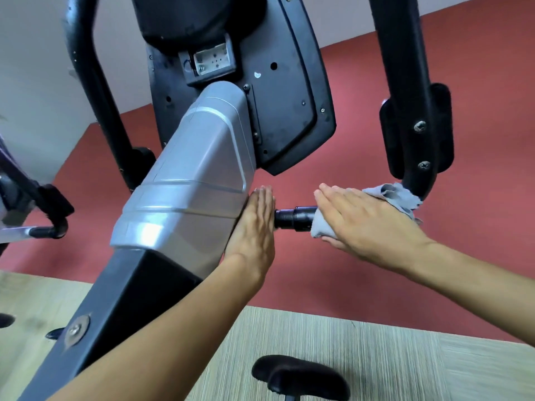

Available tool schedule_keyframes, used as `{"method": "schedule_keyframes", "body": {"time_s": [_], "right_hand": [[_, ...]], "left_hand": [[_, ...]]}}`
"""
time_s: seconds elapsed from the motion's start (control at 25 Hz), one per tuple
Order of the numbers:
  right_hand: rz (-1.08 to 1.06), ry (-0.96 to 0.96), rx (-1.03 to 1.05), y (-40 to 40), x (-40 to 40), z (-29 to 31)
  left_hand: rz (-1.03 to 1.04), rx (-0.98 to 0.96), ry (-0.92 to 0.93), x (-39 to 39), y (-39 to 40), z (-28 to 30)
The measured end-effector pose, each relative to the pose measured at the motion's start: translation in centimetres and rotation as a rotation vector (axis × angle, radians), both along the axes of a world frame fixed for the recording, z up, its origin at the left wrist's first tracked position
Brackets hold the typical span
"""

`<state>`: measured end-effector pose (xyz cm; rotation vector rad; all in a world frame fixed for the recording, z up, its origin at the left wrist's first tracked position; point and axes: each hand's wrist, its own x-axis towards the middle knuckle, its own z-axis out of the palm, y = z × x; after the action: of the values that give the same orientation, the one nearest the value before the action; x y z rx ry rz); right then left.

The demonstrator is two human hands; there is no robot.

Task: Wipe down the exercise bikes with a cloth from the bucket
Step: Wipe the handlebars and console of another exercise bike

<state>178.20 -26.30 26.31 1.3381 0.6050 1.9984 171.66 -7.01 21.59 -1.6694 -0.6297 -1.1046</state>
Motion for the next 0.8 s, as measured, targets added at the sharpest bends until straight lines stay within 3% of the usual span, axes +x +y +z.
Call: {"method": "schedule_keyframes", "body": {"time_s": [0.08,0.28,0.44,0.6,0.8], "right_hand": [[0.03,-0.04,0.053,-0.8,0.5,-0.3],[-0.023,0.2,0.04,3.9,-0.2,0.5],[-0.041,-0.004,0.051,-1.4,-0.1,0.2],[-0.028,0.128,0.189,2.2,0.0,0.3],[0.044,0.137,0.167,5.6,-0.1,0.3]], "left_hand": [[-0.051,-0.012,-0.006,0.2,0.1,-0.1],[-0.126,-0.029,0.016,0.4,0.3,-0.4],[-0.137,-0.032,0.021,-0.2,0.2,-0.5],[-0.111,-0.02,0.039,-0.4,0.1,-0.3],[-0.087,-0.033,0.024,-0.5,-0.2,-0.1]]}}
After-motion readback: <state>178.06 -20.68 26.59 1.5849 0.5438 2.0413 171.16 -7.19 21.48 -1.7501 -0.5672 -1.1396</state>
